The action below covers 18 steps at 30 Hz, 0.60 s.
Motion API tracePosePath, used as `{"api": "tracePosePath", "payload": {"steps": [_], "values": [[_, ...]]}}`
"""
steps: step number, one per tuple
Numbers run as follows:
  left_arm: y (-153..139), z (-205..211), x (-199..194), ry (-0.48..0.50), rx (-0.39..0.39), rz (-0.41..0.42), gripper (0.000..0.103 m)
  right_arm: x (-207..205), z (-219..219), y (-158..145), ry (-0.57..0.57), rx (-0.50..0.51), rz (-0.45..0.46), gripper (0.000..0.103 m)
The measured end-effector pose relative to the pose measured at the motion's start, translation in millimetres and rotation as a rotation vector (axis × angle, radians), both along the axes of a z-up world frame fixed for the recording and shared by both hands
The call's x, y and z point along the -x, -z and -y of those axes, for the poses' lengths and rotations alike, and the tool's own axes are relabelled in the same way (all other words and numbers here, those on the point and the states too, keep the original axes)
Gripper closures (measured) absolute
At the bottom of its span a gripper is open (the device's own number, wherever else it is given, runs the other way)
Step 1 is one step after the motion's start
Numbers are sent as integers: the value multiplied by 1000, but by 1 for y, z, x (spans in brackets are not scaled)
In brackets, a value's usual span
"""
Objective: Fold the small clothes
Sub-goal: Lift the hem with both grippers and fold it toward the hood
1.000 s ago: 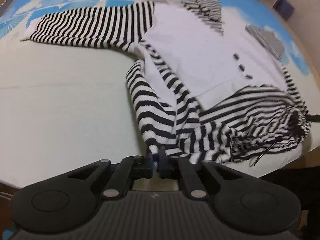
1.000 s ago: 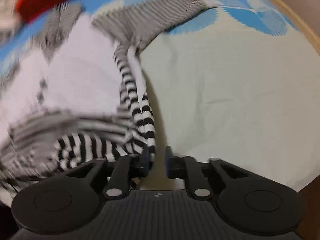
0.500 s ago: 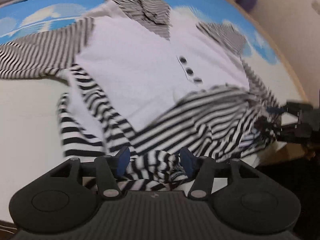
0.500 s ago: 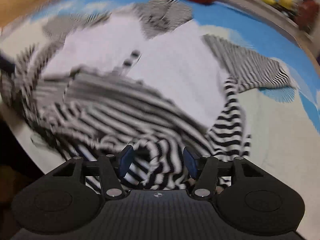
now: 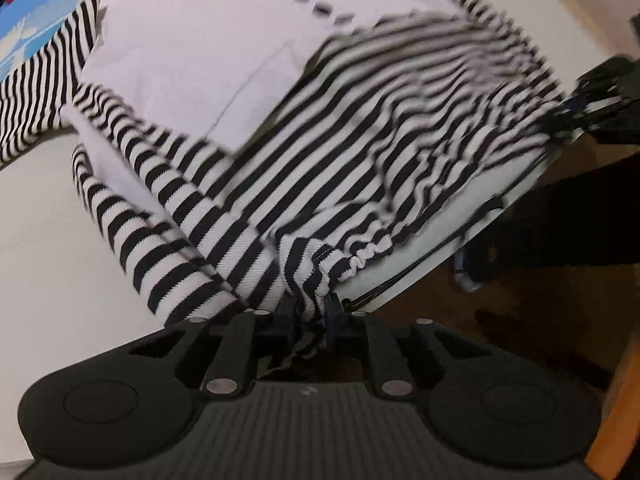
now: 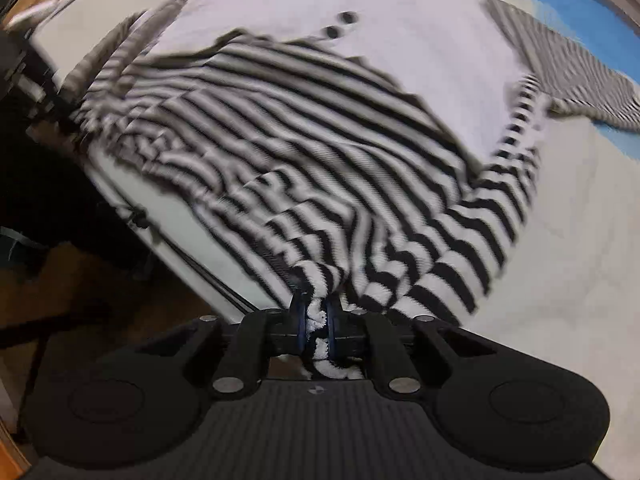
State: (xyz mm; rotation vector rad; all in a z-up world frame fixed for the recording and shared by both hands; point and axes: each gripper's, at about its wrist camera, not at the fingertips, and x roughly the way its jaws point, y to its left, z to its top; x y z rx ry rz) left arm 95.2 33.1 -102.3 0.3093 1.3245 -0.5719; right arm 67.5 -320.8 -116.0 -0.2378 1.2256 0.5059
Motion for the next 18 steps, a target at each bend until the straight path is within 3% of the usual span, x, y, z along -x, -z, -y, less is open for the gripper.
{"api": "tracePosePath", "payload": {"steps": [1,4,7,9,12,14,17,18], "values": [[-7,-4,-2,-16,41,10,80,1,5,-6,27,-28,15,92],[-30,-18,-8,-82,186,72,56,0,16,-30,108,-132,90,85],[-39,-24,-16,-150,259,98,54,-5,21,-49,168,-283,127,68],[-31,-21,-22,-178,222,89,55,-12,19,-53,182,-303,155,67],[-4,-7,-27,-171,16,43,55,-26,7,-38,207,-219,131,67],[14,-3,-26,-159,-85,14,55,-33,-5,-18,179,-63,70,67],[17,-4,-25,-168,-78,37,56,-31,-21,10,103,105,-39,67],[12,-6,-25,-177,-50,66,56,-30,-25,9,85,121,-29,67]]}}
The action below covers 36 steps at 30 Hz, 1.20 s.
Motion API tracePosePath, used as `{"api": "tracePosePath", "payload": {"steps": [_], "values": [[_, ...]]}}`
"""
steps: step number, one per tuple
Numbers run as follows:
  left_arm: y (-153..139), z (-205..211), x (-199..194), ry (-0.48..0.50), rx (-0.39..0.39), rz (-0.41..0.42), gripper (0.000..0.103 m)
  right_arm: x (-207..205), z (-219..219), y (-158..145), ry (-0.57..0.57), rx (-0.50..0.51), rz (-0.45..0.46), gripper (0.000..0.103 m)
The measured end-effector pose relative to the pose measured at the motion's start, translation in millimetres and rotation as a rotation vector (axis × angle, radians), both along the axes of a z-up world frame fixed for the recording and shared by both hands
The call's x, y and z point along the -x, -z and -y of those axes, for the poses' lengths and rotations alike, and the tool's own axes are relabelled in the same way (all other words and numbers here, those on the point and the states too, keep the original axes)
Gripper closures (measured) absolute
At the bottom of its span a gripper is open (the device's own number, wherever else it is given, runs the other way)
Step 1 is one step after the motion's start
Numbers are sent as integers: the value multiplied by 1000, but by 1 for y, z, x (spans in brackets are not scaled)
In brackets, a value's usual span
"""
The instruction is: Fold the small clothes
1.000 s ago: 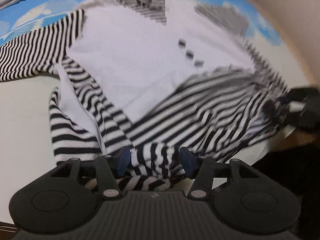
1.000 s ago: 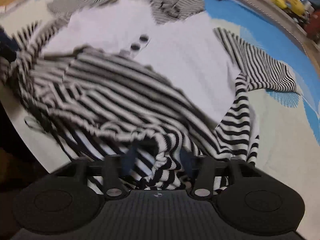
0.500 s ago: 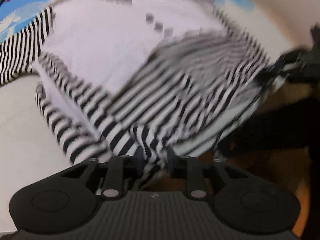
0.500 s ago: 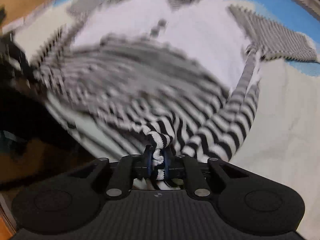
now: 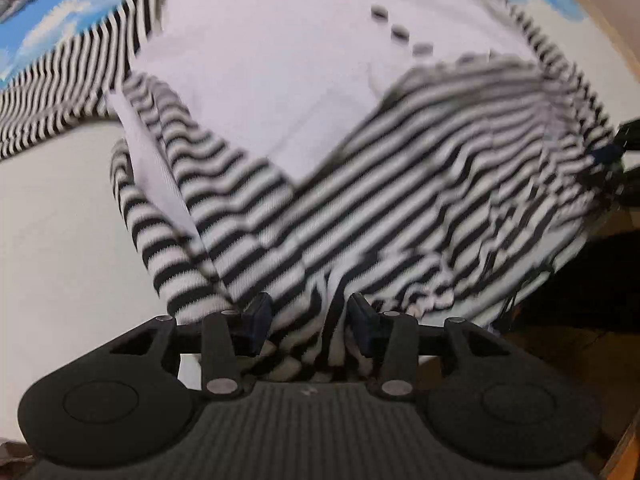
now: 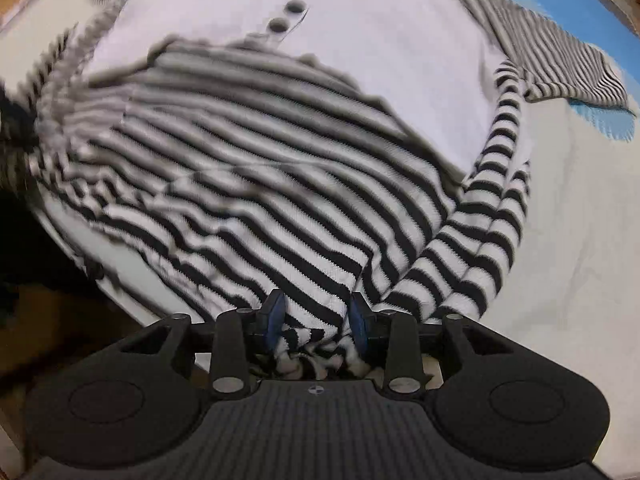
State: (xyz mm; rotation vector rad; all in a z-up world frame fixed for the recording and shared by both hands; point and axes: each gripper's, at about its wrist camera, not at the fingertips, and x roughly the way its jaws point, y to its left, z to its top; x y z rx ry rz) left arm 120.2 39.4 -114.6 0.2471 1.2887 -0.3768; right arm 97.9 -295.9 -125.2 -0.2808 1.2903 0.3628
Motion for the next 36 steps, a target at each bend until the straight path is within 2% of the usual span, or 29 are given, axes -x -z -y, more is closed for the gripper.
{"api": "tracePosePath", "payload": {"steps": [2,4,6,9,11,14,18,19,20,23,27,34,36], "values": [[-11,-9,-1,-23,58,66,54,-1,-5,-12,-3,-33,55,67],[-23,-18,-6,-74,75,158,51,-4,-5,-29,40,-100,121,67],[-29,-24,-12,-136,69,228,47,-9,-5,-44,83,-147,202,67],[-38,-29,-24,-222,8,330,43,-18,-12,-62,134,-168,310,67],[-47,-30,-28,-269,-15,418,33,-25,-17,-70,166,-167,360,66],[-59,-41,-40,-337,11,481,30,-42,-28,-78,211,-142,425,66],[-68,-55,-59,-383,-2,528,26,-58,-42,-88,293,-181,526,66],[-68,-60,-64,-398,-5,534,19,-59,-43,-89,300,-193,545,67],[-68,-65,-69,-415,-6,535,17,-63,-47,-91,305,-200,565,67],[-62,-85,-90,-474,-4,523,17,-74,-60,-92,299,-216,601,67],[-48,-115,-121,-558,-59,521,18,-92,-82,-88,253,-193,587,67],[-28,-179,-158,-754,-85,536,22,-128,-113,-74,212,-97,585,67],[-21,-196,-168,-796,-99,542,22,-142,-116,-71,221,-98,578,67]]}}
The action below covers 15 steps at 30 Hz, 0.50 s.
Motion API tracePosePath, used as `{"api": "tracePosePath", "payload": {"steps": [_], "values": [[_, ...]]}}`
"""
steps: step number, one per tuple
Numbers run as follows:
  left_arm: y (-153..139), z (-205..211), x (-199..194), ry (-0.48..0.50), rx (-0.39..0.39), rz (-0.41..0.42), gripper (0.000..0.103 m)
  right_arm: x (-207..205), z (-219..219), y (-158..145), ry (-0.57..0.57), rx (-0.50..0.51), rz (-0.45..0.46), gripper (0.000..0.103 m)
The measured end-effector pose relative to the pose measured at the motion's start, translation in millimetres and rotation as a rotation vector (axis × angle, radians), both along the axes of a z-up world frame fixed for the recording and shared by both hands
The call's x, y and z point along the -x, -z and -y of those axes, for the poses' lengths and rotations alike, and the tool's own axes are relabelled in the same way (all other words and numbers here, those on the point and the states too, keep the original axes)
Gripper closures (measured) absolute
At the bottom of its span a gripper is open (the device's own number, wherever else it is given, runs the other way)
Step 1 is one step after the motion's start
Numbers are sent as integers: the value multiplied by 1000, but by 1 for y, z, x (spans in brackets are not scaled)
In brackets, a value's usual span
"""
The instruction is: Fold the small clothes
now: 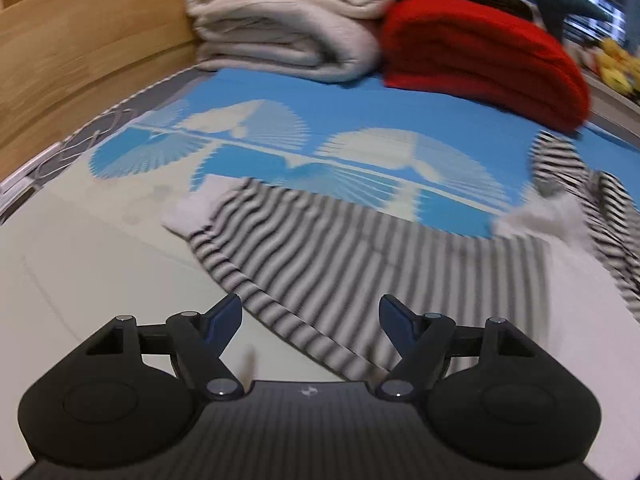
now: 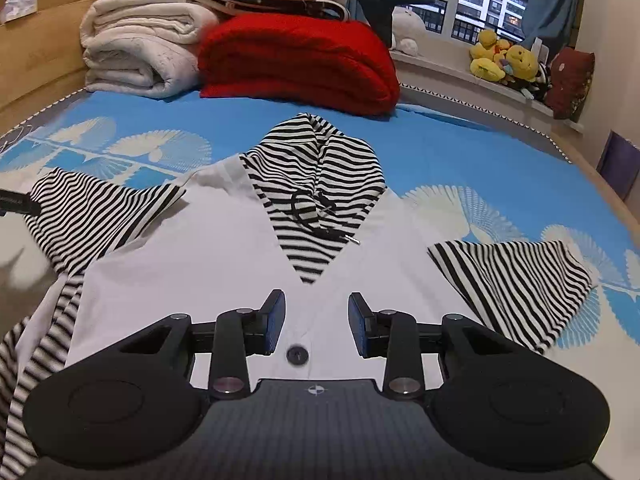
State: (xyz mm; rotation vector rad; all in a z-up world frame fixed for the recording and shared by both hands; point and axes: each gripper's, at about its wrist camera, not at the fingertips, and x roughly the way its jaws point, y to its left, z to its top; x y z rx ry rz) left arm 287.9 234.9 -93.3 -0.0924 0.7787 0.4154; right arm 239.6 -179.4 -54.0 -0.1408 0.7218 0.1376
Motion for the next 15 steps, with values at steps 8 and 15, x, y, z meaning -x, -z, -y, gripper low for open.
{"api": "tracePosePath", "payload": {"steps": [8,15], "values": [[27,-72,-20,-198,49,25,22,-42,-15,17,-11,2,-13,67],[42,-119,-30,-268,159,69,39,-60,-12,29,8,-14,-77,67]]}}
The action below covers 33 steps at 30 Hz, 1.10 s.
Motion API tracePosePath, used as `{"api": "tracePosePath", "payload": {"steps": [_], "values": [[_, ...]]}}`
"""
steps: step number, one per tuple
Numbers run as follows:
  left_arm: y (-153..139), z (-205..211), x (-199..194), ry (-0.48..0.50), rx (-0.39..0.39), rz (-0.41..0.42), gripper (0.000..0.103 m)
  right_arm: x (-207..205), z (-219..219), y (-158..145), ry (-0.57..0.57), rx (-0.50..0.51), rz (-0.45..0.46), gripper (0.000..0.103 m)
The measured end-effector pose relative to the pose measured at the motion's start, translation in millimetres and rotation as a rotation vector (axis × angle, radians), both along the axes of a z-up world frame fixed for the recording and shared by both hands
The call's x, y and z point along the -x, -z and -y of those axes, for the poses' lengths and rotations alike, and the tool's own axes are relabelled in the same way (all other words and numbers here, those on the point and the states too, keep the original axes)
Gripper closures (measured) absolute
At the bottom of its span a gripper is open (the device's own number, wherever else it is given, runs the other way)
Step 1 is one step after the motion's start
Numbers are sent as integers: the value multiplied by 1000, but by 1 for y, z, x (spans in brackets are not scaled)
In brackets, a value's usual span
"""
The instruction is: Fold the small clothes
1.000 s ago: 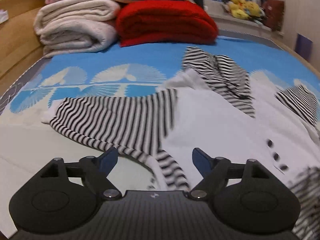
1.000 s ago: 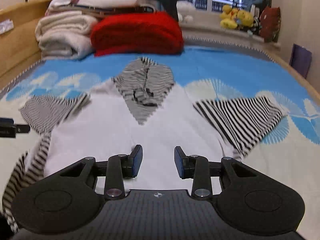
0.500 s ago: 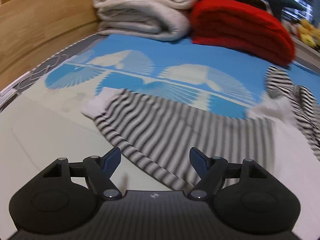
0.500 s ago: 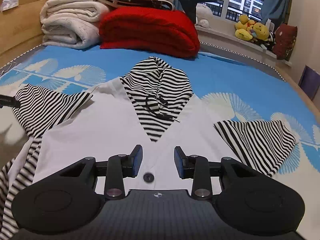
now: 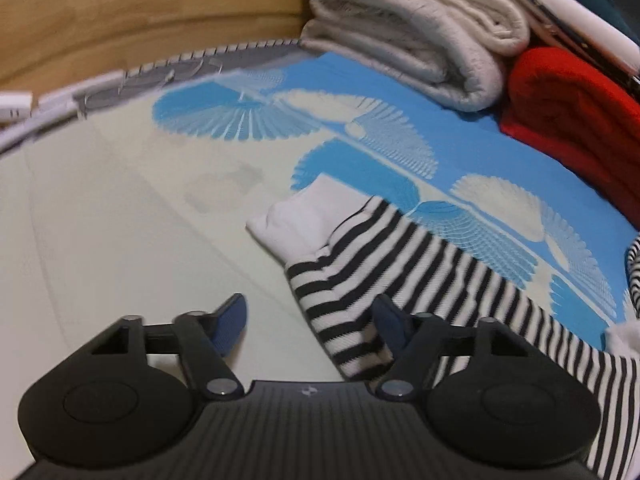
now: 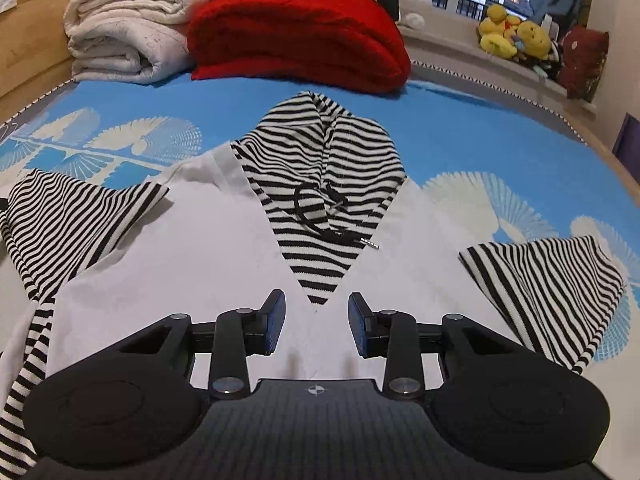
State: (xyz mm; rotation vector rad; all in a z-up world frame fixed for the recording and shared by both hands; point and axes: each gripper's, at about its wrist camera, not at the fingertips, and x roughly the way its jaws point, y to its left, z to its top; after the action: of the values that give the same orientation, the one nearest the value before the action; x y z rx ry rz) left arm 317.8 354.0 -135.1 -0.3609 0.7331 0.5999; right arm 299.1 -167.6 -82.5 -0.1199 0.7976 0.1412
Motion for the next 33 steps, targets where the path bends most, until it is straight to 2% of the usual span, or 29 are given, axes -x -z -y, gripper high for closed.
{"api": "tracePosePath", "payload": {"steps": [1,3,4,5,6,9,11,14,16,18,21,23,24,25,26,27,29,31,33], "values": [[4,-4,-2,-2,31,0,52,-1,1,1,-3,-7,-3,67],[6,-3,-3,6,28,17,68,-2,3,1,-6,-15,-4,67],[7,1,-7,32,37,16,90,-2,5,0,-5,-15,-5,67],[7,4,-10,52,55,18,95,-3,7,0,-3,-15,-8,67],[5,8,-12,65,58,22,96,-3,10,-1,0,-17,-13,67],[-5,25,-17,76,-14,16,98,-2,21,-4,24,-18,-22,68],[-24,41,-18,92,-54,40,98,-1,29,-4,49,3,-39,71],[-66,85,-20,200,-120,127,99,0,46,1,99,32,-88,75],[-94,123,-16,298,-112,198,99,2,58,2,133,32,-112,78],[-119,177,-10,431,-74,263,99,5,70,0,170,23,-120,83],[-138,268,5,647,39,327,99,10,91,-5,228,-9,-117,91],[-135,328,13,813,164,301,97,13,106,-7,269,-54,-118,91],[-129,357,17,893,253,253,94,14,113,-8,283,-77,-119,91],[-123,378,21,942,323,205,90,15,119,-9,294,-98,-121,91],[-120,390,25,965,359,170,88,16,126,-9,308,-129,-119,91],[-121,397,29,972,374,146,88,17,132,-10,321,-159,-120,91],[-132,390,32,910,348,145,87,17,146,-11,351,-235,-127,90],[-144,373,27,809,285,130,85,18,154,-12,361,-298,-131,90],[-149,349,22,692,202,119,76,18,157,-9,363,-336,-133,88]]}}
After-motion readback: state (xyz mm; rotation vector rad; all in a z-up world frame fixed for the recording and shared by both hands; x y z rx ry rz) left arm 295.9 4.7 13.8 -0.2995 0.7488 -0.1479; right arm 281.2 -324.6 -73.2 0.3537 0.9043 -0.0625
